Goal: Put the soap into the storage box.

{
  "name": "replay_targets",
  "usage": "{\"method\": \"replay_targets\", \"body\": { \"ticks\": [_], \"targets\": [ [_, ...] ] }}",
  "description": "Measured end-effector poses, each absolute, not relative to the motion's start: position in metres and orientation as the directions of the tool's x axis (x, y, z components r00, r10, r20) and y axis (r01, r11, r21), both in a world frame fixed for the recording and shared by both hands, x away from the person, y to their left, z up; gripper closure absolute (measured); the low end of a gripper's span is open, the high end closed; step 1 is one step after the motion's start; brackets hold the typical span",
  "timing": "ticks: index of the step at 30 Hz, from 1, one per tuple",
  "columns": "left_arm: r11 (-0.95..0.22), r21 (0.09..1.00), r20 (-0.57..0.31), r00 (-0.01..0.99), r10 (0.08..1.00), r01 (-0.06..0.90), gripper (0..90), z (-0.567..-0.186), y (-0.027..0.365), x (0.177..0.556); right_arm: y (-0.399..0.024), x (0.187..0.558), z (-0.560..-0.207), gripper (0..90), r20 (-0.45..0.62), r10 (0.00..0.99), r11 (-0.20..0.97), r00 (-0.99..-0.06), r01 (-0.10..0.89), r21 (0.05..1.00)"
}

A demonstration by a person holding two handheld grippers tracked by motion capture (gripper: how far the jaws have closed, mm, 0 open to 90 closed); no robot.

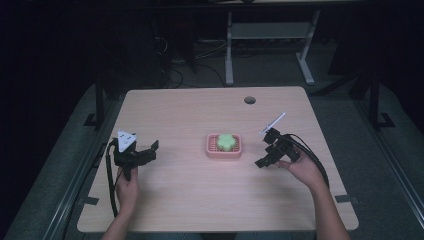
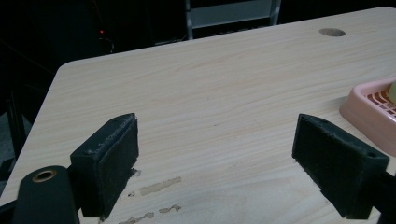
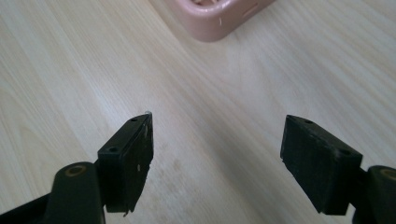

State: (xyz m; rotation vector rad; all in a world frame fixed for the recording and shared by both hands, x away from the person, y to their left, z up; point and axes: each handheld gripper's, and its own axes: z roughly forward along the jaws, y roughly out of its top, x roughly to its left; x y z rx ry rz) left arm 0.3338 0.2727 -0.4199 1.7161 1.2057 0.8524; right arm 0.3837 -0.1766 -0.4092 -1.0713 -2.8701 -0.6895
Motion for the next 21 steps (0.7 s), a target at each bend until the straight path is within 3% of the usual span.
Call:
{"method": "replay_targets", "body": {
  "ticks": [21],
  "targets": [
    [-0.177, 0.913, 0.061, 0.304, 0.951, 0.368, 14.3, -0.42, 0.272, 0.333, -0.206, 0.348, -0.423, 25.3, 0.161, 0.644, 0.626, -0.748, 0.636, 0.452]
  ]
}}
